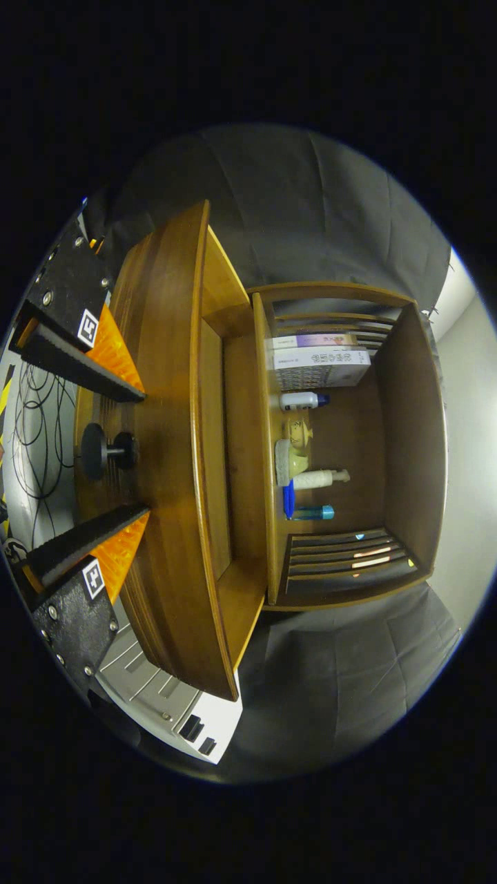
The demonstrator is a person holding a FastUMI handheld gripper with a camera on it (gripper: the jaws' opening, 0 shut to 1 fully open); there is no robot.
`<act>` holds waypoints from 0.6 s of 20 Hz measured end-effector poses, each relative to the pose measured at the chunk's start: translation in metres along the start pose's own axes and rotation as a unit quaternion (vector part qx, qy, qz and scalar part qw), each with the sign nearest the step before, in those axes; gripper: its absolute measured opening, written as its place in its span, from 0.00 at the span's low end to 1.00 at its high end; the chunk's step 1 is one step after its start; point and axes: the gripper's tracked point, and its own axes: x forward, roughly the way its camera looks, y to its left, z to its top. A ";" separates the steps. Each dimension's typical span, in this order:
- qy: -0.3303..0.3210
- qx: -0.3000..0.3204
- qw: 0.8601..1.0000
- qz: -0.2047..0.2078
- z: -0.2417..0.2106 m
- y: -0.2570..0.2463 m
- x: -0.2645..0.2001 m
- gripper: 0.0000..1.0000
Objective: Pull open the drawer, take out the items inside it, and place them on the countertop above the cabinet.
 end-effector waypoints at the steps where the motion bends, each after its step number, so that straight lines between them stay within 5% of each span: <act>1: -0.001 0.001 1.000 -0.002 0.002 0.000 0.003 0.95; 12: -0.003 0.001 1.000 -0.001 0.020 0.000 0.038 0.94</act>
